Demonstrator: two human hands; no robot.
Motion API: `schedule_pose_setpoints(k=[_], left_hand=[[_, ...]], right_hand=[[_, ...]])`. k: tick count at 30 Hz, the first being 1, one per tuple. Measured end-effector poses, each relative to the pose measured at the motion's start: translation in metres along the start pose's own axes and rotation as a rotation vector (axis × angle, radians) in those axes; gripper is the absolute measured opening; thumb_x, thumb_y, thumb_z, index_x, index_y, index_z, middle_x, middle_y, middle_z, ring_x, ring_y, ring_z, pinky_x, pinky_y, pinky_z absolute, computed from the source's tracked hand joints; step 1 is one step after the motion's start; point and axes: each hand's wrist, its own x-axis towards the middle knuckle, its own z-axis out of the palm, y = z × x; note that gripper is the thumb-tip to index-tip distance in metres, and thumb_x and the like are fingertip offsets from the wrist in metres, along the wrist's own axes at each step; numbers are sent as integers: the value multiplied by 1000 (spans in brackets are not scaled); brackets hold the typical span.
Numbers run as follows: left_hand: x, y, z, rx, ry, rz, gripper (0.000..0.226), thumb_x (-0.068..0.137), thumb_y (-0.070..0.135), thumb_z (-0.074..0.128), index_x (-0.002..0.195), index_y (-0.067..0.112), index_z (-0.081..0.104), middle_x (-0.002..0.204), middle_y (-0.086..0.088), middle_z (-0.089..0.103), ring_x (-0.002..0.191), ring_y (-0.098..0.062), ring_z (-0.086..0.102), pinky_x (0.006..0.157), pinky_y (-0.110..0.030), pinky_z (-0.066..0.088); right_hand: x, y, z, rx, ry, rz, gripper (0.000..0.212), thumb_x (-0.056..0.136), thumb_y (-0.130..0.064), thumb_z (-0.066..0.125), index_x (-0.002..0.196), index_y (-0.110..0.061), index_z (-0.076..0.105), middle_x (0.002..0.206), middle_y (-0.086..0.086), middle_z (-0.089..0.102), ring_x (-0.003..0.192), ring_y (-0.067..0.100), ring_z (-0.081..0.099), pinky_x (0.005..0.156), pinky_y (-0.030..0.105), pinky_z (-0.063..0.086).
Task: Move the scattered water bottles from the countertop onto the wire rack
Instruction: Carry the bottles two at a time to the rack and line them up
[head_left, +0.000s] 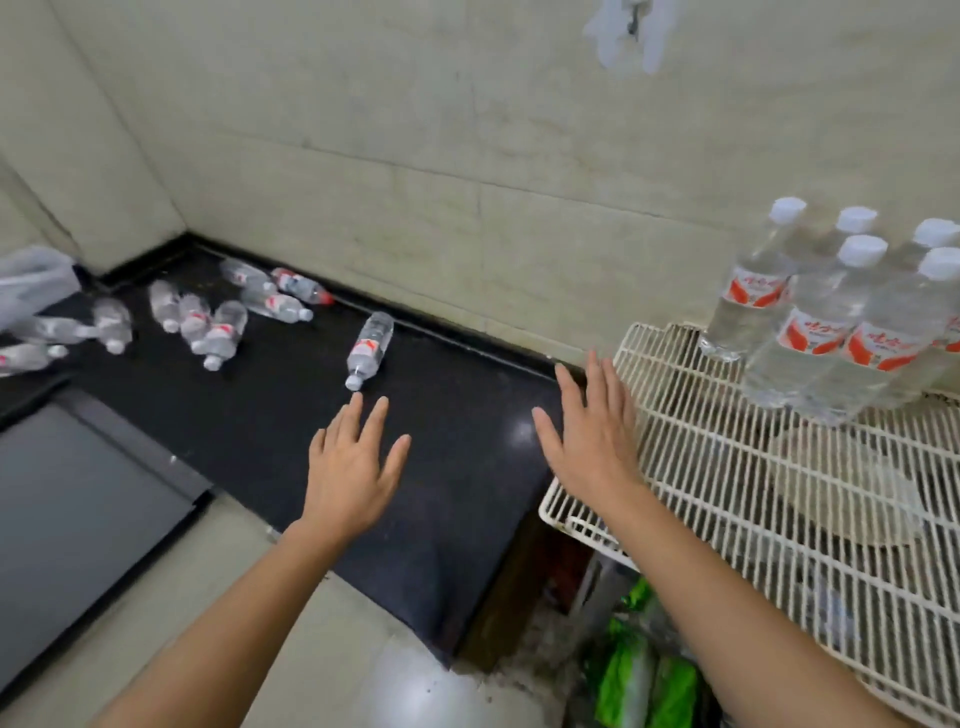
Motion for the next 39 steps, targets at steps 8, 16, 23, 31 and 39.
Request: schedule_pose_setpoints(k=[8, 16, 23, 31, 39], left_hand=[[-5, -218, -44, 28, -2, -123, 62, 102, 52, 41, 155, 21, 36, 163, -14, 29, 148, -33, 31, 119, -52, 26], [13, -376, -88, 125, -79, -194, 65, 102, 55, 33, 158, 23, 27, 165, -12, 25, 150, -29, 27, 121, -48, 22], [75, -432, -64, 69, -204, -227, 66, 103, 55, 31, 160, 24, 20, 168, -9, 17, 153, -26, 20, 123, -46, 20], [188, -503, -45, 215, -391, -160, 69, 103, 55, 33, 160, 23, 13, 169, -10, 6, 155, -28, 13, 123, -48, 17], [310, -561, -54, 256, -373, -134, 70, 101, 50, 42, 159, 20, 18, 168, -12, 11, 153, -29, 17, 121, -47, 21]], right_hand=[[20, -202, 100, -37, -51, -94, 65, 103, -46, 45, 157, -13, 32, 168, 21, 10, 156, 37, 8, 125, 52, 11], [44, -368, 177, -78, -208, -267, 68, 97, -41, 57, 155, -10, 38, 165, 24, 20, 153, 39, 21, 121, 54, 23], [102, -415, 243, -99, -340, -256, 71, 101, -41, 49, 160, -16, 21, 169, 20, 1, 156, 35, 8, 125, 48, 13], [229, -475, 325, -41, -460, -201, 70, 100, -39, 50, 160, -17, 20, 168, 19, 1, 155, 35, 9, 125, 47, 14], [334, -539, 362, -20, -530, -259, 70, 100, -37, 50, 160, -15, 21, 168, 20, 5, 154, 36, 12, 124, 48, 19]])
